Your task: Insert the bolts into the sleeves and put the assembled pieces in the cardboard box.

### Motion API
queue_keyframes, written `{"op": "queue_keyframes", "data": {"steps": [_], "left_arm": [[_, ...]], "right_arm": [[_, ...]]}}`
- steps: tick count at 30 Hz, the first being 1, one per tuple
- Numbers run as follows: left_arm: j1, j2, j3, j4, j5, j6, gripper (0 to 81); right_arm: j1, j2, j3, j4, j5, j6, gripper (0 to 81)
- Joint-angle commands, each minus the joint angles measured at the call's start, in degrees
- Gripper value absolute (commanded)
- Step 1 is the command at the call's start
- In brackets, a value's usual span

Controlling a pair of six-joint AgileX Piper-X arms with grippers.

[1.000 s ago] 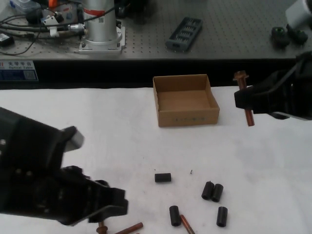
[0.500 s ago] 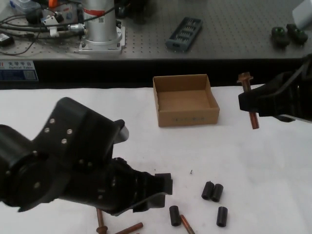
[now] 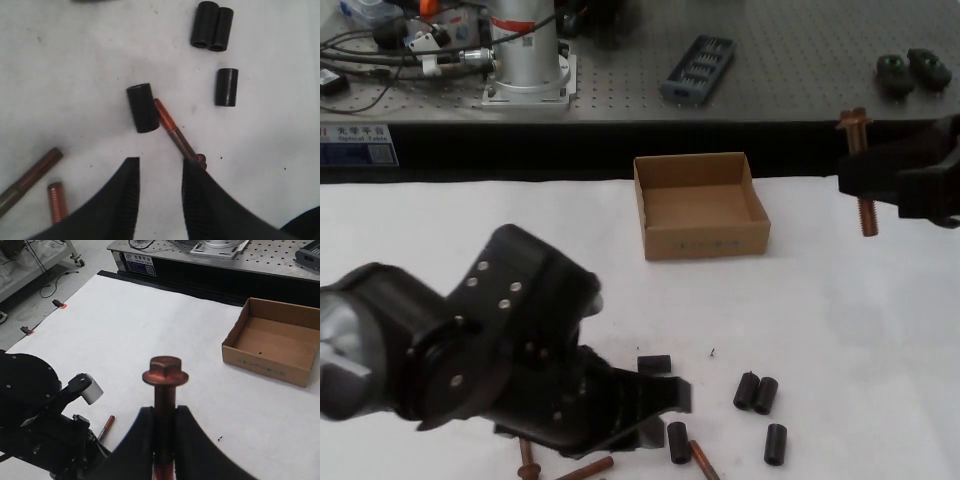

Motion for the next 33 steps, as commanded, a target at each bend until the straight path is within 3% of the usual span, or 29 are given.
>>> {"op": "queue_keyframes", "data": {"steps": [1, 33], "left_arm": [[-1.18, 0.99, -2.55, 0.0, -2.13, -1.02, 22.2], [-2.63, 12.35, -13.01, 8.96, -5.88, -4.16, 22.2]], "right_arm": [[0.03, -0.52, -0.37, -0.63, -0.76, -0.44, 5.9], [0.03, -0.93, -0.37, 1.13, -0.76, -3.07, 5.9]]}}
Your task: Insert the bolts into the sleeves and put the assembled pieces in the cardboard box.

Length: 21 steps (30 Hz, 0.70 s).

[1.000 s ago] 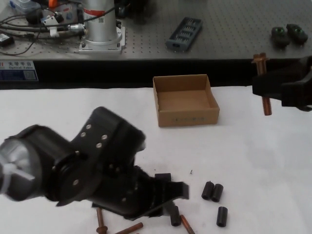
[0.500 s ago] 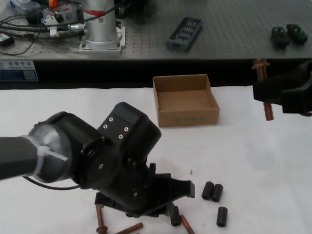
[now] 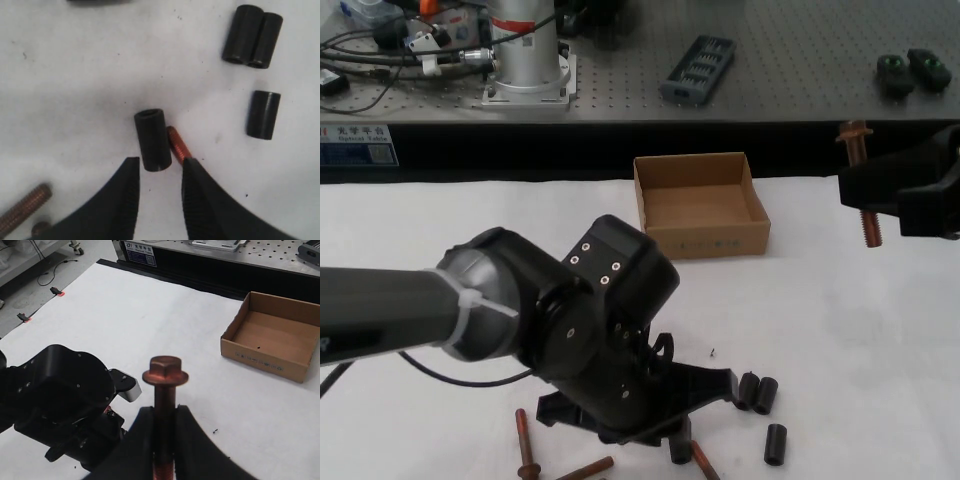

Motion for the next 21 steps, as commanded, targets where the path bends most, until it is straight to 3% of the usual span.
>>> {"op": "queue_keyframes", "data": {"steps": [1, 21], "left_arm": [[-0.37, 0.09, -0.81, 0.56, -0.85, -1.28, 22.2], [-0.89, 1.21, -0.86, 1.25, -1.72, -2.57, 22.2]], "right_arm": [[0.03, -0.93, -0.37, -0.46, -0.61, -0.47, 5.9], [0.03, -0.93, -0.37, -0.46, -0.61, -0.47, 5.9]]}}
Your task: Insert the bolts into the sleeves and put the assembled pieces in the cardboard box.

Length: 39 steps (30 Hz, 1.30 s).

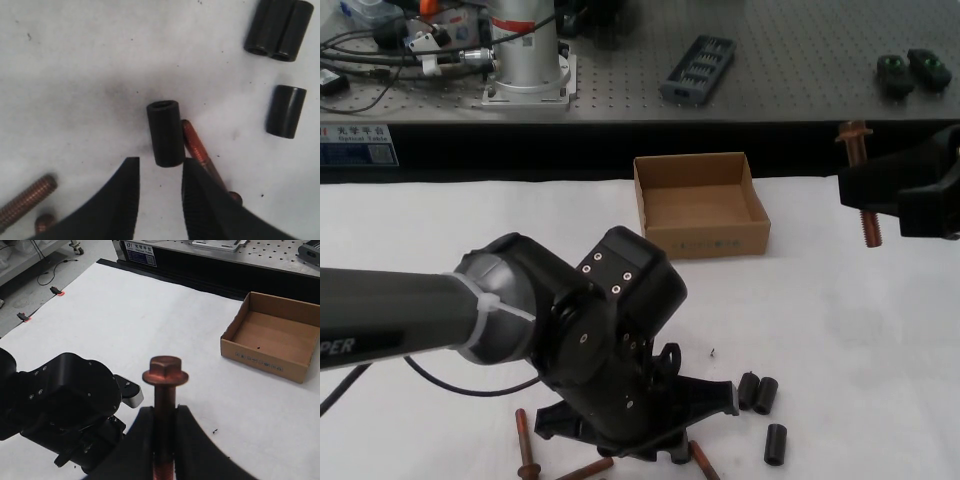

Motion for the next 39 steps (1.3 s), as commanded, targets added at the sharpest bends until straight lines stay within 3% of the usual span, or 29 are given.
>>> {"op": "queue_keyframes", "data": {"steps": [1, 21, 30, 39], "left_arm": [[-0.2, 0.13, -0.81, -1.05, -0.79, -1.41, 22.2], [-1.31, 0.13, -1.33, -6.43, -0.92, -2.21, 22.2], [-1.55, 3.78, -1.33, -2.1, 0.77, -2.53, 22.2], [-1.55, 3.76, -6.36, 0.0, -4.08, -0.56, 22.2]], "right_arm": [[0.03, -0.93, -0.37, -0.46, -0.61, -0.47, 5.9], [0.03, -0.93, -0.37, 1.27, -0.61, -0.44, 5.9], [0.03, -0.93, -0.37, 1.27, -0.61, -0.44, 5.9], [0.03, -0.93, -0.37, 1.39, -1.05, -1.76, 5.9]]}}
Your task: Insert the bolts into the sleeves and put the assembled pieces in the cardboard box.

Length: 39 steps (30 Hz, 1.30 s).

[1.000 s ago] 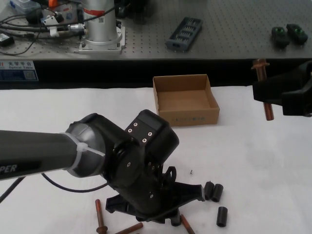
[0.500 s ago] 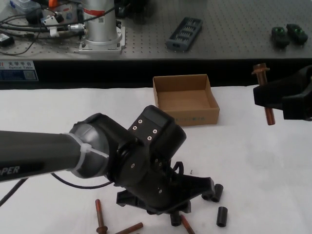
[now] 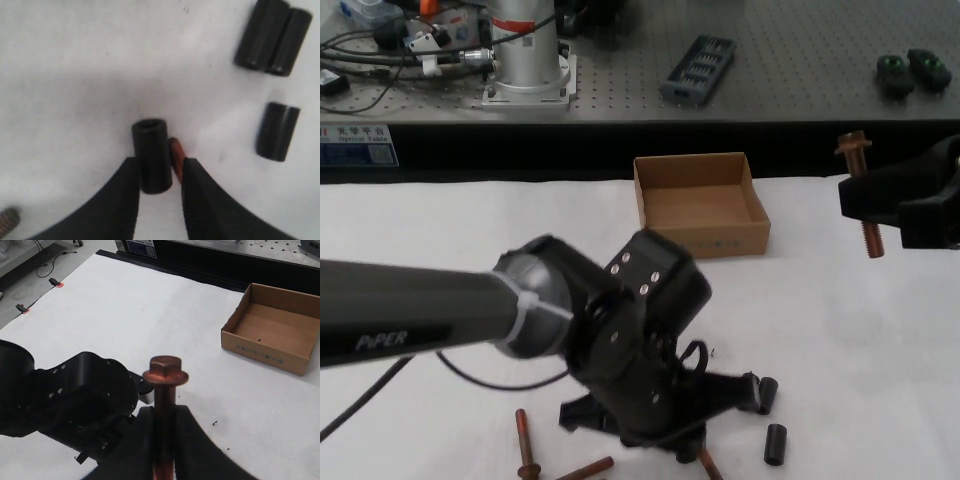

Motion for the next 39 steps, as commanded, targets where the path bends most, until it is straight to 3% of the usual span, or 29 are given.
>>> {"op": "queue_keyframes", "data": {"steps": [1, 23, 39], "left_arm": [[-0.19, 0.14, -3.27, 1.74, -3.07, 1.68, 22.2], [-0.19, 3.52, -5.49, 11.57, -1.92, 3.38, 22.2], [-0.19, 3.52, -5.49, 8.95, -3.93, 3.76, 22.2]], "right_arm": [[0.03, -0.93, -0.37, -0.12, -0.66, -0.83, 5.9], [0.03, -5.64, -0.37, 0.57, -0.66, -0.82, 5.9], [0.03, -6.02, -0.37, 1.07, -0.66, -0.82, 5.9]]}}
